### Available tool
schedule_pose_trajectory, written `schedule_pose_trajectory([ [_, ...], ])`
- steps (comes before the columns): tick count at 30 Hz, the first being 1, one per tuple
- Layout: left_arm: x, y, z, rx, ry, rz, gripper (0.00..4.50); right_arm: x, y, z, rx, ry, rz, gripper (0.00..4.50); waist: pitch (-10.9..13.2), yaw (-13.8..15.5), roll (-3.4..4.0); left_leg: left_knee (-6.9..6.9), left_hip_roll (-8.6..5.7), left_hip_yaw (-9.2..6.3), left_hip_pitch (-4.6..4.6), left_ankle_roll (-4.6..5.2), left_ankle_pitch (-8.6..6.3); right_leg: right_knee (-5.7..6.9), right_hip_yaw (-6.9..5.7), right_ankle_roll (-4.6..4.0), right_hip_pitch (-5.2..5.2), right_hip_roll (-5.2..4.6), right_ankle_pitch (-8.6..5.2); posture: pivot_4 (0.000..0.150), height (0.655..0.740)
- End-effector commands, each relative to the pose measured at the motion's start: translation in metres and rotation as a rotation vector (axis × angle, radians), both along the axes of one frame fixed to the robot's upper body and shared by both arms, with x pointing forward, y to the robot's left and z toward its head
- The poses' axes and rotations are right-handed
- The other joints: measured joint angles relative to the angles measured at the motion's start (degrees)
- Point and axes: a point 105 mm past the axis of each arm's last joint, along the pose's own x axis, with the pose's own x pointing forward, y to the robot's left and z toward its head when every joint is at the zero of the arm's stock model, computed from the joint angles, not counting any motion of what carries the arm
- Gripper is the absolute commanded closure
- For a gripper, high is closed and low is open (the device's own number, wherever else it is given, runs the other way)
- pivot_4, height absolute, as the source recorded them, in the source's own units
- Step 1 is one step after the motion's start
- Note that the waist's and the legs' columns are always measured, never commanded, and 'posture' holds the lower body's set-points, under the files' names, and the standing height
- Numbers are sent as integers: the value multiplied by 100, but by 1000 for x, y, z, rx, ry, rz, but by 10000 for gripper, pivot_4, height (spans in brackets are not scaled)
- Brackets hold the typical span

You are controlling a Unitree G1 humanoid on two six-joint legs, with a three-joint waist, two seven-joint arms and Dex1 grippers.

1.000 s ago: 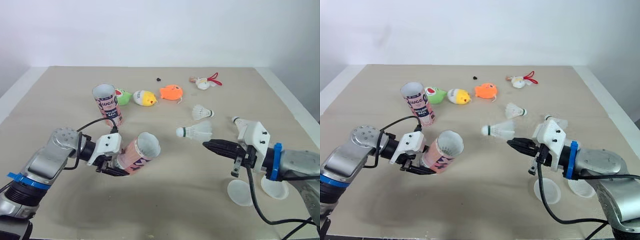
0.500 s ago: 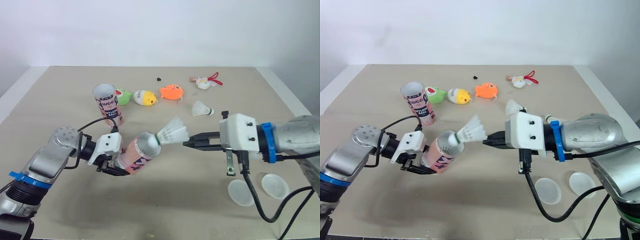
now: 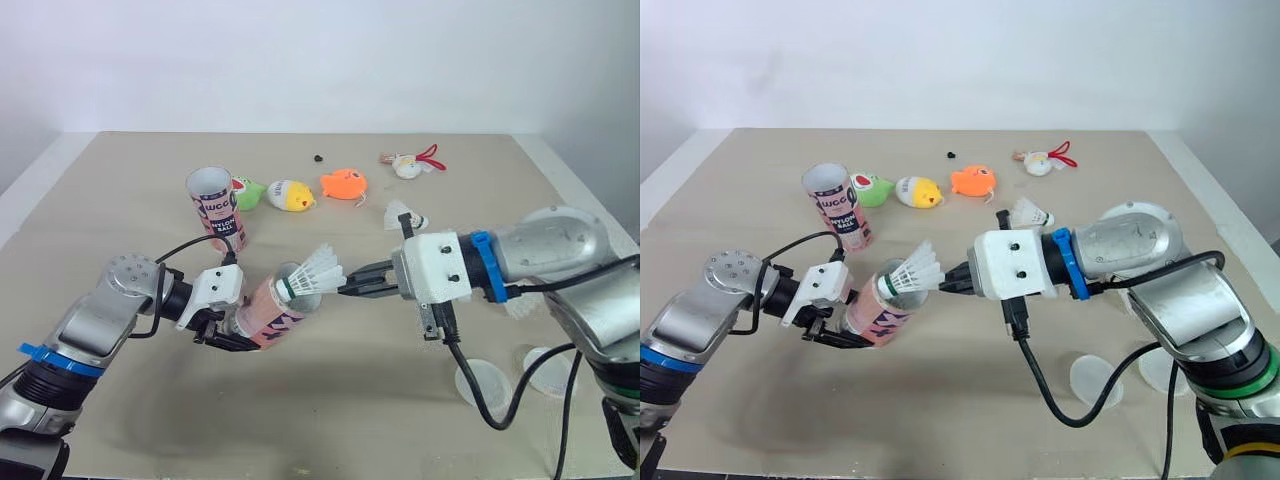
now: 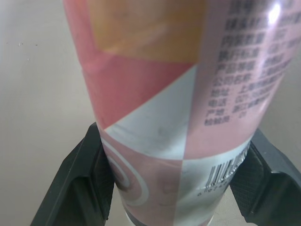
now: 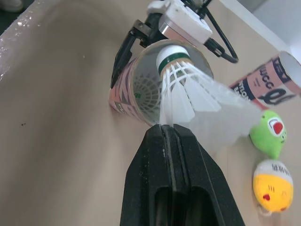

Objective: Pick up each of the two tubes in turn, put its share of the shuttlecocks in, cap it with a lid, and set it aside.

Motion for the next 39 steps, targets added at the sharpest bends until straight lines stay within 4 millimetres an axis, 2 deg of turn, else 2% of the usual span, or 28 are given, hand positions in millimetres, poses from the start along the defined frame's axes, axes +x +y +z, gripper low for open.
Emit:
schedule_pose_trajectory([
  [1, -9, -6, -20, 31, 70, -22, 17198, -4, 3, 7, -26, -53, 52, 43969, 0, 1, 0, 0, 0, -1, -1, 0, 0, 0, -1, 0, 0, 0, 0, 1500, 7400],
  [3, -8, -6, -21, 31, 69, -22, 17198, -3, 4, 7, -32, -48, 61, 43969, 0, 0, 0, 2, 0, -1, -1, 0, 0, 0, -1, 0, 0, 0, 0, 1500, 7400],
  [4, -8, -6, -20, 31, 69, -23, 17198, -4, 4, 7, -37, -31, 71, 38146, 0, 0, 0, 2, 0, -1, -1, 0, 0, 0, -1, 0, 0, 0, 1, 1500, 7400],
  [6, -8, -6, -20, 29, 67, -24, 17198, -5, 4, 7, -39, -11, 84, 30098, 0, 1, 0, 5, 0, -3, -1, 0, 0, 0, -2, 1, 1, 0, 2, 1500, 7400],
  [10, -6, -8, -20, 25, 64, -27, 17198, -7, 8, 22, 68, 64, 87, 9903, 0, 3, 0, 9, 0, -4, -2, 0, 0, 0, -3, -1, 2, -1, 5, 1500, 7400],
  [12, -6, -10, -19, 15, 56, -31, 17198, -8, 7, 31, 123, 120, 74, 1562, 0, 6, 1, 13, 0, -7, -5, 0, 0, 1, -4, -5, 2, -1, 9, 1500, 7400],
  [15, -3, -18, -14, -47, 28, -42, 17198, -6, -9, 43, 209, 228, 15, 1562, 0, 46, 1, 18, -4, -11, -10, 1, 0, 1, -7, -9, 2, -7, 13, 1500, 7400],
  [19, -5, -35, 1, -205, -3, -75, 17198, -10, -30, 47, 308, 339, -71, 1562, 4, 149, -5, 44, -19, -35, -45, 16, -6, 0, -30, -3, -4, -28, 12, 1500, 7400],
  [22, -9, -43, 7, -285, -2, -103, 17198, -9, -35, 46, 374, 376, -131, 1562, 19, 137, -15, 48, -18, -34, -69, 20, -9, 1, -30, -2, -27, -29, 16, 1500, 7400],
  [26, -10, -45, 0, -283, 15, -117, 17198, -3, -35, 47, 436, 372, -203, 1562, 26, 98, -11, 45, -2, -39, -70, 27, -14, 2, -28, -14, -33, -5, 15, 1500, 7400],
  [29, -11, -41, -12, -213, 37, -134, 17198, -6, -29, 48, 410, 377, -181, 10691, 30, 91, -6, 45, 11, -45, -68, 27, -14, 2, -30, -26, -33, 17, 18, 1500, 7400],
  [31, -11, -35, -19, -151, 57, -138, 17198, -14, -26, 49, 374, 397, -133, 20115, 32, 81, -6, 45, 15, -44, -67, 27, -14, 2, -30, -31, -34, 23, 21, 1500, 7400],
  [32, -11, -32, -21, -125, 62, -142, 17198, -15, -25, 48, 360, 403, -124, 26980, 31, 78, -6, 45, 17, -44, -65, 27, -14, 2, -32, -34, -32, 25, 20, 1500, 7400],
  [34, -10, -27, -23, -86, 76, -137, 17198, -17, -23, 48, 335, 409, -108, 34921, 31, 66, -6, 44, 19, -43, -63, 27, -14, 3, -32, -35, -31, 25, 19, 1500, 7400],
  [36, -8, -23, -19, -63, 86, -129, 17198, -17, -21, 47, 313, 412, -89, 44748, 31, 33, -6, 44, 20, -43, -63, 28, -14, 2, -32, -36, -31, 27, 19, 1500, 7400],
  [39, -5, -17, -13, -30, 93, -121, 17198, -17, -16, 46, 290, 417, -60, 44748, 32, -62, -7, 43, 24, -43, -61, 28, -14, 3, -32, -38, -31, 29, 19, 1500, 7400],
])
